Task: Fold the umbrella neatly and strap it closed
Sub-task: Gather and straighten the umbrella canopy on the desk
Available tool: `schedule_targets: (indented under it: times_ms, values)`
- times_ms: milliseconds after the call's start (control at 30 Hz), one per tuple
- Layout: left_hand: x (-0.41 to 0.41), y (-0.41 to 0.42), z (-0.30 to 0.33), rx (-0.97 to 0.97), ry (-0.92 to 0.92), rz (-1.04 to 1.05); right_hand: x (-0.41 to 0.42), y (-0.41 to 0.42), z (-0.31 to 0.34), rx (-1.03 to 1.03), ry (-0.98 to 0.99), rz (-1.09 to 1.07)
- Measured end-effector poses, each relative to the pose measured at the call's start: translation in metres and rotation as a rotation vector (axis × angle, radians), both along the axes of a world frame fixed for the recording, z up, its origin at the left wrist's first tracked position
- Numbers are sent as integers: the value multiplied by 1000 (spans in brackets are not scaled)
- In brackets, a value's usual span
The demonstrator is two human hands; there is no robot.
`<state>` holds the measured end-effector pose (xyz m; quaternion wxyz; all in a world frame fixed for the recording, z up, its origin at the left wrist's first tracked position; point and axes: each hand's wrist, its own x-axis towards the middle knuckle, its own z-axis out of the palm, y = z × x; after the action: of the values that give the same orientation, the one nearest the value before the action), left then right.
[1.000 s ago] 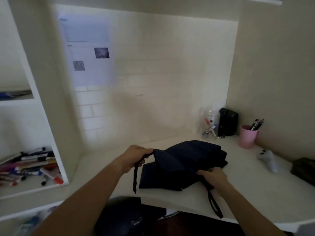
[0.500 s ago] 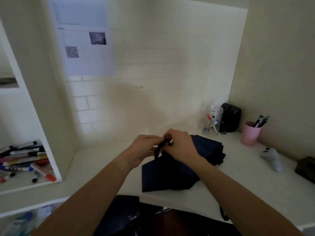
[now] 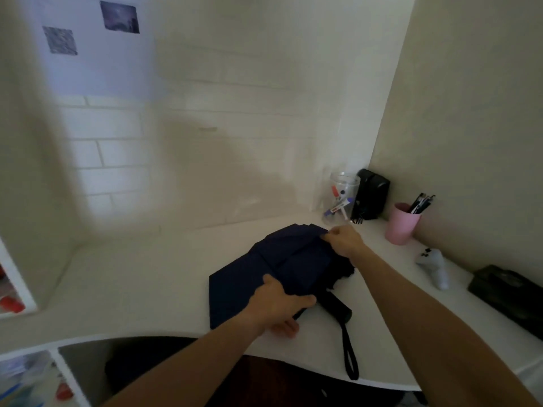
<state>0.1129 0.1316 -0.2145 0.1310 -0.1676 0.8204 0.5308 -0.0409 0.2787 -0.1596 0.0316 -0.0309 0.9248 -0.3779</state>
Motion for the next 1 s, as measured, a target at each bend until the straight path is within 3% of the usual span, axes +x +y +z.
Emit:
schedule_targets:
  times_ms: [167,300,433,600,700,833,933,1000]
  values:
    - [-26,54,-12,-250,80,190,-32,0,-39,-51,-168,-2]
    - [-42,72,-11,-339,123,273,-22,-12,-25,-120,-286,-42]
    - [-53,72,-2,-224,85,301,0,-19,-8,-228,-410,-57]
    - [-37,12,3,163,83,447,24,-26,16,-709,-545,-52]
    - [-21,-46,21,342,96,392,30,-39,46,-777,-463,-32]
    - [11,-84,61,151,111,226,47,-61,87,-595,-274,31]
    - [17,-113,93,-56,271,282,58,-72,119,-440,-46,37]
    - [20,-135,118,-84,390,357,68,-76,147,-391,117,0]
